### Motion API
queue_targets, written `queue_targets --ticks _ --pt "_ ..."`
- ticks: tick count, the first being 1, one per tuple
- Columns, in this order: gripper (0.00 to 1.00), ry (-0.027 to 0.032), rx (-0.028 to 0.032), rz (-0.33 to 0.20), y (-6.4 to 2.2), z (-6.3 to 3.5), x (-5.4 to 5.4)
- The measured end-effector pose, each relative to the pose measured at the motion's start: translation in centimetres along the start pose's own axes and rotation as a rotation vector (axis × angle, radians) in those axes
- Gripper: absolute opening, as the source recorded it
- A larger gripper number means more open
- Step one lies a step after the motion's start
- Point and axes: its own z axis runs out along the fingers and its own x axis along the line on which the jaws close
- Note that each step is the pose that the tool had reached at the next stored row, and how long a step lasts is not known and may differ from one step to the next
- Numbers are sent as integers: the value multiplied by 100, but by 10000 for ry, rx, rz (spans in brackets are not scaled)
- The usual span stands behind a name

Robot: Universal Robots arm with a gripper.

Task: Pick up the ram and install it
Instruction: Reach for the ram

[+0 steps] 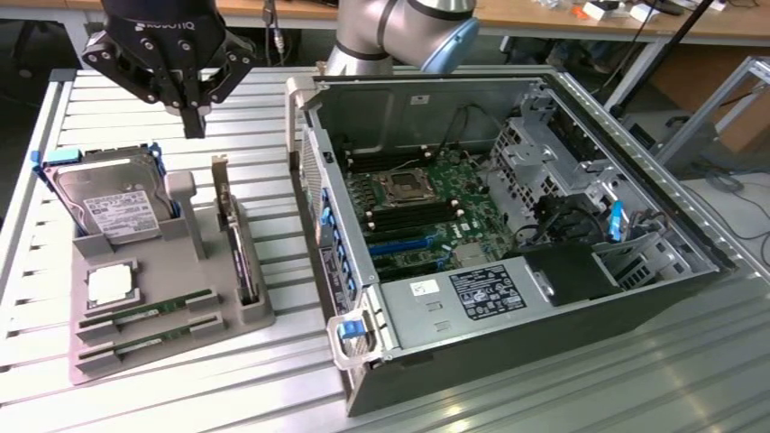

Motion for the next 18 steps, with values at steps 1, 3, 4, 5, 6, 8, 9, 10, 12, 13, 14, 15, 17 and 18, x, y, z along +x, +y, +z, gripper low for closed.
queue_targets --ticks 1,3,4,5,6,8,9,10,12,13,14,15,17,18 --pt "10 1 0 0 0 0 5" --pt "10 1 0 1 -2 -1 31" --pt "10 1 0 0 -4 -1 47" --pt "10 1 0 -1 -4 -2 56" --pt "10 0 0 0 -5 -2 64" --pt "10 1 0 -1 -6 -2 77" --pt "10 1 1 0 -6 -3 79" --pt "10 1 0 0 -6 -2 79" --pt "10 0 0 0 -6 -2 79" --pt "10 0 0 2 -7 -2 79" --pt "10 0 0 1 -11 -3 78" --pt "10 1 1 0 -14 -3 78" --pt "10 1 0 0 -23 -3 77" --pt "10 1 0 0 -29 -4 77"
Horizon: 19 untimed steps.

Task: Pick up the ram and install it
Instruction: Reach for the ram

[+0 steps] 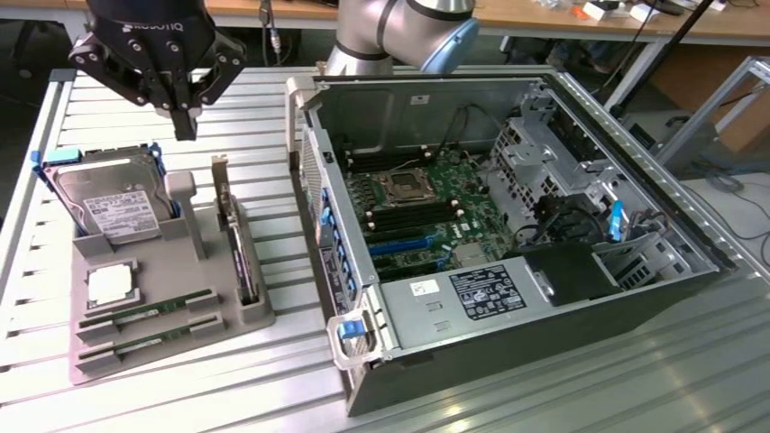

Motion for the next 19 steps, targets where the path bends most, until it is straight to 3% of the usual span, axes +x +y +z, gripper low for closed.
queue_targets --ticks 19 --pt "10 0 0 0 -80 -3 -6"
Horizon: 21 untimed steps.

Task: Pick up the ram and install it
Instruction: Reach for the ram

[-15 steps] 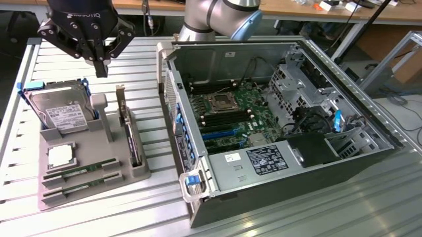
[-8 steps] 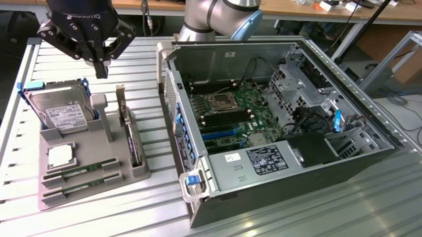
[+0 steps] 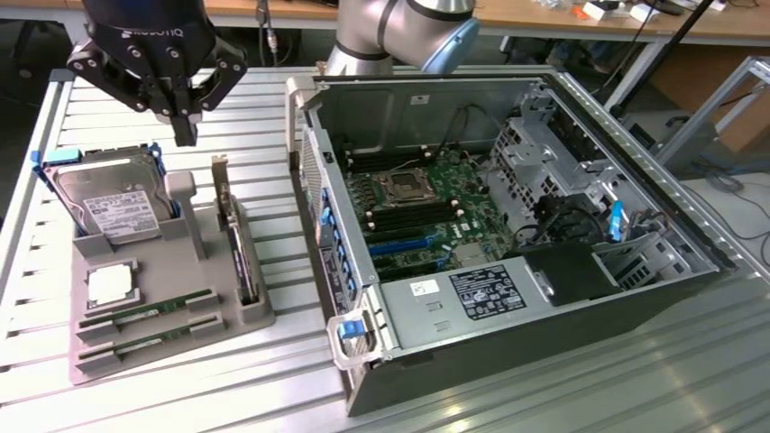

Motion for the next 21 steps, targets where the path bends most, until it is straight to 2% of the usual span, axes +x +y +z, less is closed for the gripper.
queue_targets --ticks 21 --pt "10 0 0 0 -82 -3 -6"
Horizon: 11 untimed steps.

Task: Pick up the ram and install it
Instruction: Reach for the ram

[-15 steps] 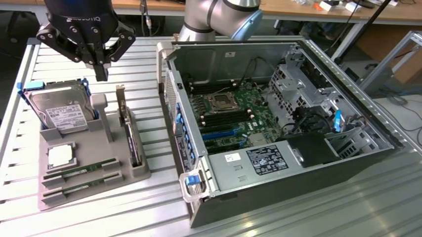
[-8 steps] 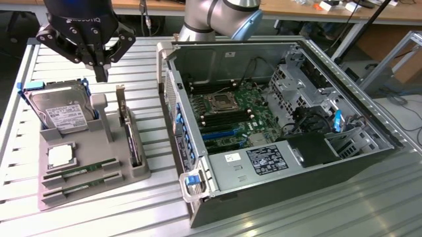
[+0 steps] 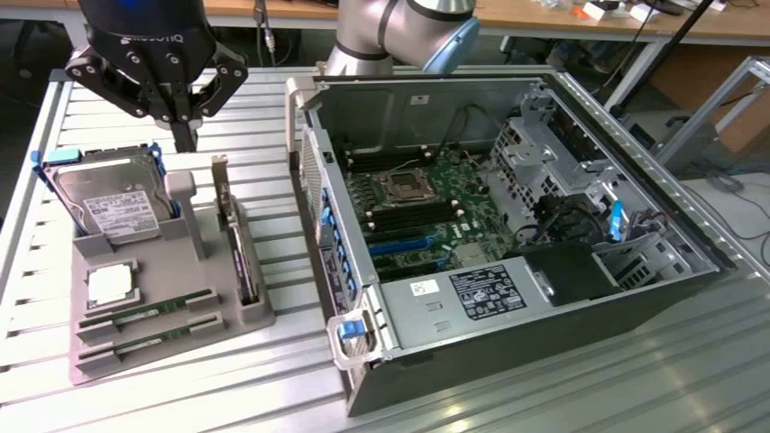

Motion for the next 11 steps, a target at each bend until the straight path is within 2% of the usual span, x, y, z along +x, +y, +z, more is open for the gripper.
queue_targets --ticks 11 --pt "10 1 1 0 -51 -3 -4"
